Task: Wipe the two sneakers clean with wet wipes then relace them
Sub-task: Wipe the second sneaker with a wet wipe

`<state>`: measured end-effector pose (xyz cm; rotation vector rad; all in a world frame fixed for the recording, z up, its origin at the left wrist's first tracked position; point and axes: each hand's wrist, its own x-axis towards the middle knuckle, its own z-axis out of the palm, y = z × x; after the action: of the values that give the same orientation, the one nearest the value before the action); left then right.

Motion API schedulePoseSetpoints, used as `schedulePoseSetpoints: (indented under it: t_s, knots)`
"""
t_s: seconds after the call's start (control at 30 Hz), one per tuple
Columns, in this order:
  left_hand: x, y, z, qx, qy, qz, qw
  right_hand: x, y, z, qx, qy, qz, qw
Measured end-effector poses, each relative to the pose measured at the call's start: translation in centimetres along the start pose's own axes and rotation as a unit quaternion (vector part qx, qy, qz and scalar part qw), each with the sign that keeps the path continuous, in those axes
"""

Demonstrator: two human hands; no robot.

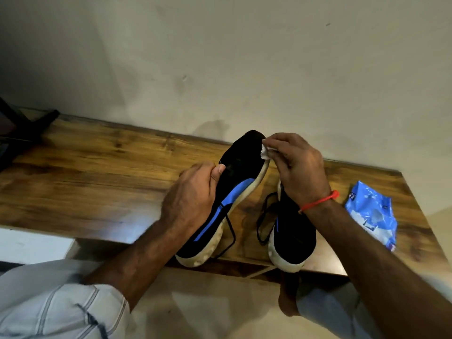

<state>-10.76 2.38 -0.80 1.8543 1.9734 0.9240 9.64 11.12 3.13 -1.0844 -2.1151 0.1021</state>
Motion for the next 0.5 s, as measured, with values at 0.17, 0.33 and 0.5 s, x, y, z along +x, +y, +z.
schedulePoseSetpoints:
  t_s: [0.17, 0.33, 0.5]
  knots:
    - [0.2, 1.1, 1.0, 0.074, 0.053, 0.059, 0.994, -0.8, -1.2, -0.7, -0.013, 0.009, -0.052, 0.999]
    - [0.3, 1.4, 1.4, 0.123, 0.050, 0.075, 0.988, -1.5, -1.5, 0.4, -0.043, -0.072, -0.098, 0.992]
    - [0.6, 1.9, 1.7, 0.124, 0.069, 0.099, 0.985, -0.5, 0.3, -1.1, -0.059, -0.023, -0.058, 0.996]
